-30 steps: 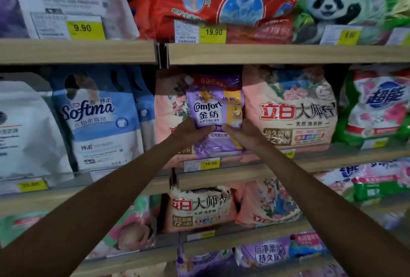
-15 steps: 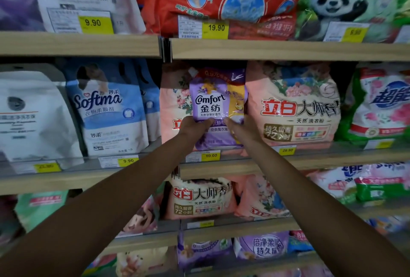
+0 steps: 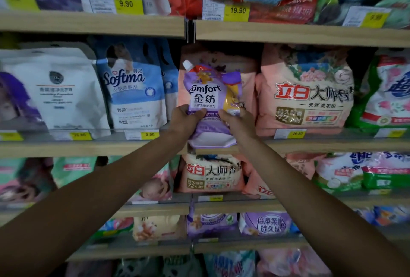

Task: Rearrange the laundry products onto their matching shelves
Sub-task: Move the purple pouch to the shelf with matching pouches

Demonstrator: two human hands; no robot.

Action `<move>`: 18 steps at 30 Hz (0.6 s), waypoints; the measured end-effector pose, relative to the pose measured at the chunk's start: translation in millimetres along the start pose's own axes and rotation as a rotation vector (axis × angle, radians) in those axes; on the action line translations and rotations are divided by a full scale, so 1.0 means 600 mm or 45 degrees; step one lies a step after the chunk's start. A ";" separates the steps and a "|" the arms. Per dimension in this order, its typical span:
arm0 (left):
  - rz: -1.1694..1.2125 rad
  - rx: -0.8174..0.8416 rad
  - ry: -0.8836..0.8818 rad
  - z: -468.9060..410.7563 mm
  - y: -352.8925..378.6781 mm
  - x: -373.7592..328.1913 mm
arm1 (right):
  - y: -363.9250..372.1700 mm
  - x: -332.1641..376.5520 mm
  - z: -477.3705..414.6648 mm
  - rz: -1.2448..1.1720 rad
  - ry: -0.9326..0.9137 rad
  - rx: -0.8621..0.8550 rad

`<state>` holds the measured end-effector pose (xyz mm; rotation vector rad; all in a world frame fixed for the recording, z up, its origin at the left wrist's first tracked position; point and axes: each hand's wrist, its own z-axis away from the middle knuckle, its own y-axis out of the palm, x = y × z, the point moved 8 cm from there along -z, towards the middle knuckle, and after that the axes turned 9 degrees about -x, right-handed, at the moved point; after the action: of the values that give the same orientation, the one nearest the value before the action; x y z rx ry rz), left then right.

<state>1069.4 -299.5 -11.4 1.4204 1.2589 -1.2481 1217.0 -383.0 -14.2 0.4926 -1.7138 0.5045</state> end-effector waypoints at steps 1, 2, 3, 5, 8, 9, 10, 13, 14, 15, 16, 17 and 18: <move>-0.007 -0.008 -0.019 0.007 -0.014 0.010 | 0.006 -0.006 0.013 0.014 0.008 0.014; -0.013 -0.009 -0.039 0.012 -0.026 0.021 | 0.011 -0.010 0.028 0.014 0.020 0.020; -0.004 0.002 -0.058 0.020 -0.038 0.029 | 0.015 -0.013 0.043 0.004 0.029 0.027; 0.034 0.028 -0.070 0.036 -0.064 0.040 | 0.026 -0.017 0.075 0.012 0.044 0.033; 0.061 0.034 -0.076 0.052 -0.115 0.059 | 0.047 -0.018 0.127 0.032 0.029 0.028; 0.062 0.038 -0.085 0.059 -0.136 0.064 | 0.057 -0.017 0.147 0.039 0.026 0.032; 0.049 0.040 -0.087 0.065 -0.159 0.069 | 0.069 -0.015 0.168 0.048 0.021 0.041; 0.042 0.077 -0.113 0.093 -0.239 0.081 | 0.115 -0.008 0.239 0.074 -0.011 0.080; 0.056 0.092 -0.125 0.100 -0.268 0.088 | 0.134 -0.005 0.267 0.075 -0.026 0.096; 0.070 0.100 -0.138 0.107 -0.299 0.095 | 0.153 -0.001 0.294 0.079 -0.042 0.117; 0.071 0.106 -0.151 0.111 -0.331 0.104 | 0.174 0.003 0.322 0.090 -0.059 0.135; 0.053 0.113 -0.175 0.115 -0.363 0.113 | 0.194 0.006 0.347 0.102 -0.078 0.147; 0.037 0.120 -0.199 0.118 -0.397 0.121 | 0.216 0.011 0.373 0.115 -0.095 0.158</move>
<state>823.6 -324.9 -88.3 1.3735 1.0826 -1.3861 963.1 -406.8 -57.7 0.5302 -1.7893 0.6679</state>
